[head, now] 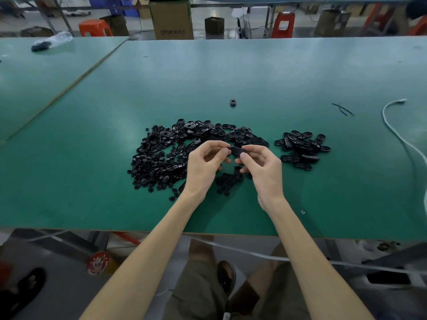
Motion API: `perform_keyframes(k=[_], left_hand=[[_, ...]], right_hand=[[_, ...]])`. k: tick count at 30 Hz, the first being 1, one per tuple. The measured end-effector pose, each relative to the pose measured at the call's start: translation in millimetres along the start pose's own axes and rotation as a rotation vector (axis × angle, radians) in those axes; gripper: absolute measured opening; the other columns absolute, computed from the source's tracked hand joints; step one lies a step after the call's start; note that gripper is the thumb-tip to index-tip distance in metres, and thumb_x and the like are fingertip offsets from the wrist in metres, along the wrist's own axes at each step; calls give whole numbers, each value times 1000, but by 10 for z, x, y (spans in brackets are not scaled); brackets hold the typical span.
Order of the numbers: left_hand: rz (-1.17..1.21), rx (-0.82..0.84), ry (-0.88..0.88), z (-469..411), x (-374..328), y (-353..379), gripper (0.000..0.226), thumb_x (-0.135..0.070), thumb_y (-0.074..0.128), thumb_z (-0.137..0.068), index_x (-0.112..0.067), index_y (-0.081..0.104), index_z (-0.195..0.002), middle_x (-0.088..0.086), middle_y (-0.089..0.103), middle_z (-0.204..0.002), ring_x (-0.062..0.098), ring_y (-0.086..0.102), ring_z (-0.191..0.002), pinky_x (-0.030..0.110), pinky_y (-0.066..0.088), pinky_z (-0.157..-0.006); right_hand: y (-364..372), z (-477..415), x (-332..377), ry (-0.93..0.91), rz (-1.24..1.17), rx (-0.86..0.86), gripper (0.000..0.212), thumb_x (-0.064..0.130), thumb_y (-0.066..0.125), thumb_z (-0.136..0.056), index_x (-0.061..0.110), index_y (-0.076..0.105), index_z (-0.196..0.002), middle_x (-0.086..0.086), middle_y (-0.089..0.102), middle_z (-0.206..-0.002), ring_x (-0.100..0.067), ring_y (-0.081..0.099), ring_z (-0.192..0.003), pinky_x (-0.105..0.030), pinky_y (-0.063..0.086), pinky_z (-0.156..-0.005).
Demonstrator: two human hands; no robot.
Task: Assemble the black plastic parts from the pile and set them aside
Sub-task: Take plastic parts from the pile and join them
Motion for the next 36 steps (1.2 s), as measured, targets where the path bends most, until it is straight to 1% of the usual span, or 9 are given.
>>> perform_keyframes(k=[6,9,17,22,24,28,32,34,36], left_hand=[[-43,4,6,3,-3,4,9,-11,74,-94,-17,78,-99,-5,76,-86,8,68,-72,20,51,-64],[-80,25,23,9,-20,26,9,-11,76,-93,-16,77,-101,-2,75,-84,9,67,-70,19,51,-65],[-142,-41,11,14,-21,13,16,-10,80,-89,-10,71,-102,2,75,-87,13,71,-77,26,57,-73],[-177,-26,-1,17,-34,28,20,-9,81,-88,-11,70,-105,1,74,-89,13,71,-82,34,60,-80],[-180,-29,-2,19,-38,27,21,-8,80,-88,-10,70,-106,1,74,-89,13,71,-82,34,60,-82],[-206,-35,1,26,-47,26,21,-10,80,-89,-11,69,-107,-1,73,-88,11,69,-82,28,57,-79],[-209,-62,0,23,-44,11,24,-16,82,-88,-15,68,-108,-1,72,-87,14,68,-84,27,55,-78],[-234,-70,24,17,-46,4,25,-20,83,-87,-17,69,-107,-1,71,-91,9,64,-84,20,50,-77],[-262,-71,45,17,-53,2,26,-23,83,-86,-18,70,-107,-1,70,-100,8,63,-88,17,47,-79]], right_hand=[[-8,9,12,-8,-1,15,15,1,71,-96,9,75,-109,-3,79,-94,-18,77,-84,-22,57,-65],[-4,11,16,-7,-3,23,16,2,70,-97,11,77,-109,-3,80,-96,-20,79,-88,-22,58,-66],[9,13,20,-6,-5,53,17,0,72,-95,8,78,-109,-4,81,-96,-23,79,-90,-24,60,-68],[11,18,26,-12,-4,70,17,1,74,-94,10,79,-107,-3,81,-95,-21,78,-89,-24,59,-68],[15,24,32,-20,1,88,18,0,74,-93,12,79,-106,-3,81,-95,-21,78,-90,-24,59,-69],[22,30,35,-20,5,111,19,0,74,-93,14,79,-104,-3,81,-97,-20,77,-93,-25,59,-72],[27,30,38,-17,4,129,21,-2,72,-94,15,79,-102,-2,81,-98,-19,76,-92,-24,58,-71],[24,26,41,-14,-6,129,20,-4,71,-94,12,79,-104,-3,80,-97,-18,76,-89,-25,58,-71],[17,24,39,-9,-19,126,19,-5,70,-95,9,78,-106,-4,80,-98,-18,75,-86,-25,58,-71]])
Point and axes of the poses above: each hand's wrist, its own z-axis away from the middle knuckle, its own y-axis out of the palm, x = y × z, the point moved 3 cm from there along -z, towards the middle knuckle
